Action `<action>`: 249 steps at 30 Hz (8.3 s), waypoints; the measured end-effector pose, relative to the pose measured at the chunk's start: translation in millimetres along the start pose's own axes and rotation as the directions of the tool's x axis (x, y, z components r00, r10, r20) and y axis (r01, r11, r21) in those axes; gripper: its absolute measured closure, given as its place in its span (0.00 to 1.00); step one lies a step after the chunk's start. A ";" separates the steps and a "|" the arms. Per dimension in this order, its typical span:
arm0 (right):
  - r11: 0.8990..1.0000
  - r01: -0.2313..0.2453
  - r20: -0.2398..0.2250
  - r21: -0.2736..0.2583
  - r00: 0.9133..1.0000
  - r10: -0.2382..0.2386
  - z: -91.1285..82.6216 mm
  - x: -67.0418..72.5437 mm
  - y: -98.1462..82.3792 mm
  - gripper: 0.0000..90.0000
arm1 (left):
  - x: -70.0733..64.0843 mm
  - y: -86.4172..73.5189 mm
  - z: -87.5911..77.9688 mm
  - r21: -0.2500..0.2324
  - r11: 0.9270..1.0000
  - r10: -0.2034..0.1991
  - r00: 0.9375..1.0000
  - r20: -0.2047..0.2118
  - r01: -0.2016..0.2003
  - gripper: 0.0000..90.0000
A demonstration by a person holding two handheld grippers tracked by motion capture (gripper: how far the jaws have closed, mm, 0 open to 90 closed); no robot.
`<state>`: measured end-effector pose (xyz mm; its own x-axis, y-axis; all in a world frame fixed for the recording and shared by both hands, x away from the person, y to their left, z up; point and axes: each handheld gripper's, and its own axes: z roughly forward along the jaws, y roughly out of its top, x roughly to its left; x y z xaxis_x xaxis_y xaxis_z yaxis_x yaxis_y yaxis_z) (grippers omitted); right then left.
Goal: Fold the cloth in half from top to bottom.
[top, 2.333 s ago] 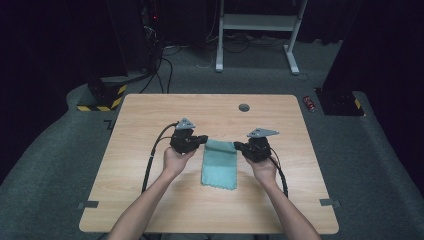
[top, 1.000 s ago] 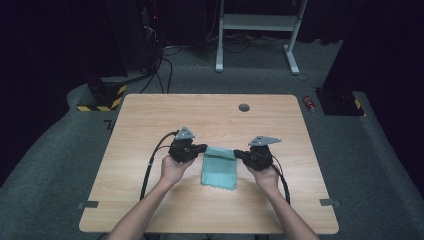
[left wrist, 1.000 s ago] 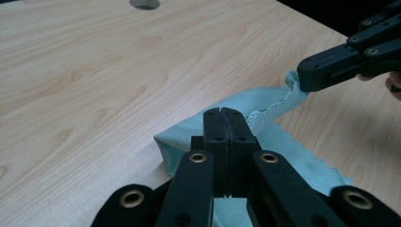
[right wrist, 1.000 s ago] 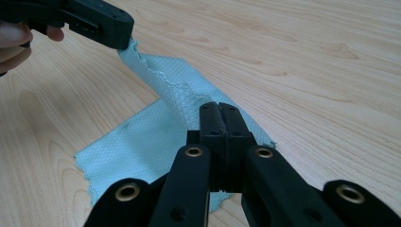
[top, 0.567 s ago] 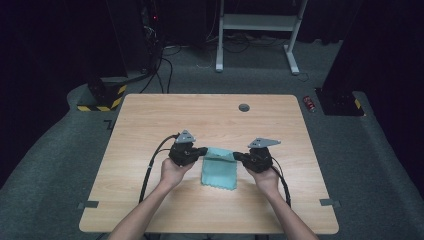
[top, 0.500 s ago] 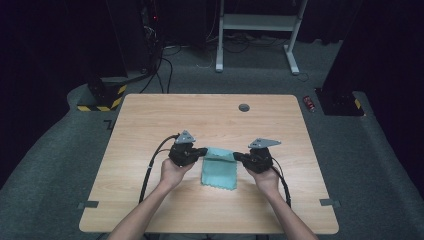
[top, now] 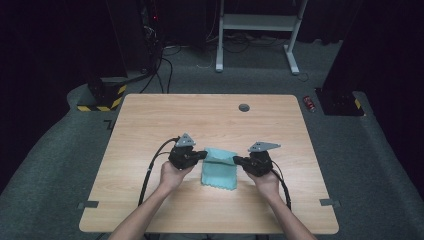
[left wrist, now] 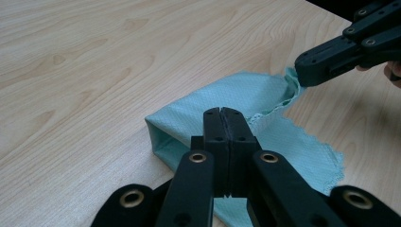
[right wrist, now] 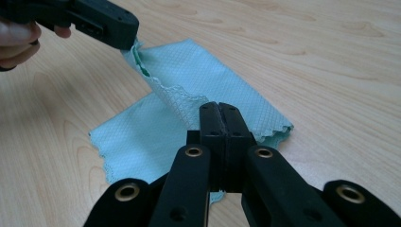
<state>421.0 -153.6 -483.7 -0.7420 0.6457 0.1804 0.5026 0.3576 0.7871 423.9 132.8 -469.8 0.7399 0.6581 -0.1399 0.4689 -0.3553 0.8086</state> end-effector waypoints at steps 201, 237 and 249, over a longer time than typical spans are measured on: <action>0.998 -0.041 0.203 -0.052 0.978 0.051 -30.0 -3.7 -29.3 0.66 | 6.2 -74.7 -51.2 -0.078 0.984 -0.168 0.971 -0.170 0.157 0.54; 0.994 -0.108 0.372 0.020 0.924 0.093 -61.2 -30.1 -87.5 0.63 | 23.2 -111.9 -64.0 0.006 0.984 -0.165 0.930 -0.329 0.177 0.49; 0.994 -0.095 0.398 0.051 0.915 0.067 -57.6 -24.5 -87.1 0.49 | 14.9 -110.4 -58.6 0.042 0.988 -0.118 0.909 -0.399 0.146 0.37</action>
<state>369.9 -239.4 -522.7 -0.4681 0.8835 -0.0170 0.5930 0.3284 0.7352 354.9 220.7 -527.7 0.4248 0.9053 0.0058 0.5921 -0.2827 0.7546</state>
